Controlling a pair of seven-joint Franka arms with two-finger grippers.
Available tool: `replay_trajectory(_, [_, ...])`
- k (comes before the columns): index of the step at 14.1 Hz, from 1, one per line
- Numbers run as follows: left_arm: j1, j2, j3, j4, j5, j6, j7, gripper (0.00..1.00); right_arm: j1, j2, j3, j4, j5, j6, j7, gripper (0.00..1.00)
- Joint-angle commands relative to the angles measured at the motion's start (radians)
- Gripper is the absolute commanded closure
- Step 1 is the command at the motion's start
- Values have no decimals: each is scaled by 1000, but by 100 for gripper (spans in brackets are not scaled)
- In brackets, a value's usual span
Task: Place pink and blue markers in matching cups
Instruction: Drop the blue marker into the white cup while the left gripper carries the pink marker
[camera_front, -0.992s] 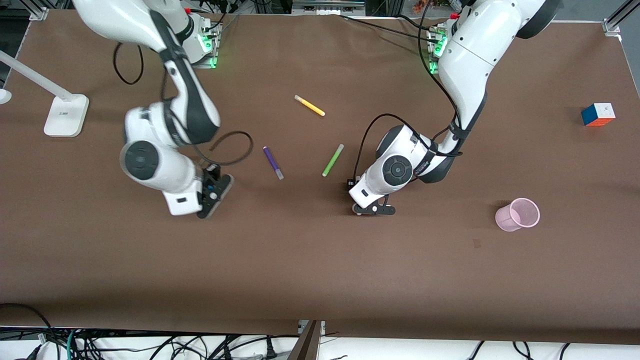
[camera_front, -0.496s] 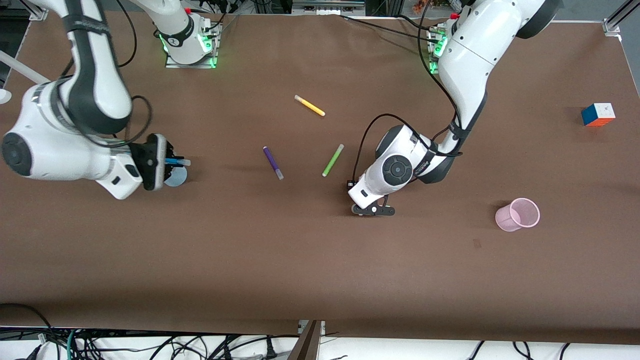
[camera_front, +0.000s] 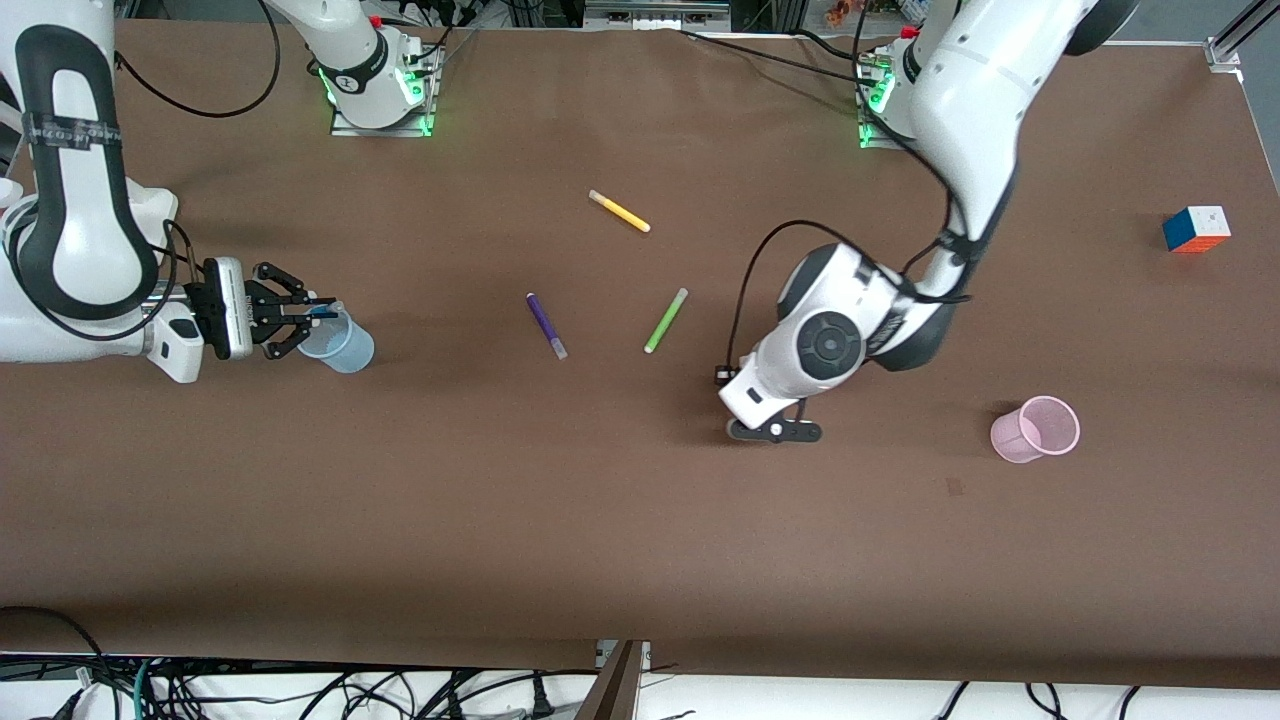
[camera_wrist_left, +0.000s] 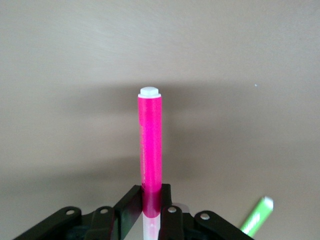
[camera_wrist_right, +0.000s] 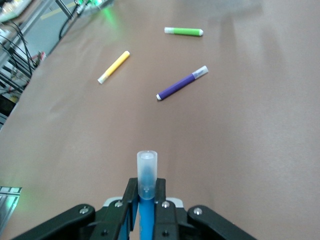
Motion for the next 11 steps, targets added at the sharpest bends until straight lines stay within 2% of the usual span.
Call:
replay_trajectory(1, [78, -108, 5, 28, 42, -170, 204, 100, -27, 33, 6, -3, 62, -20, -55, 100])
replay_trajectory(3, [142, -156, 5, 19, 131, -196, 416, 100, -35, 39, 6, 3, 69, -22, -52, 100])
replay_trajectory(4, [168, -170, 5, 19, 177, -199, 497, 100, -35, 42, 6, 10, 77, -20, -49, 85])
replay_trajectory(5, [200, -179, 5, 18, 214, -199, 572, 100, -33, 45, 7, 24, 83, -19, -43, 45])
replay_trajectory(6, [239, -184, 4, 21, 226, -192, 655, 100, -35, 53, 7, 32, 89, -20, -44, 0])
replay_trajectory(8, [329, -182, 1, 16, 222, -129, 873, 100, -33, 51, 6, 53, 131, -24, 3, 0])
replay_trajectory(11, [456, -179, -7, -36, 208, 23, 1174, 100, -33, 53, 6, 140, 116, -37, 260, 0])
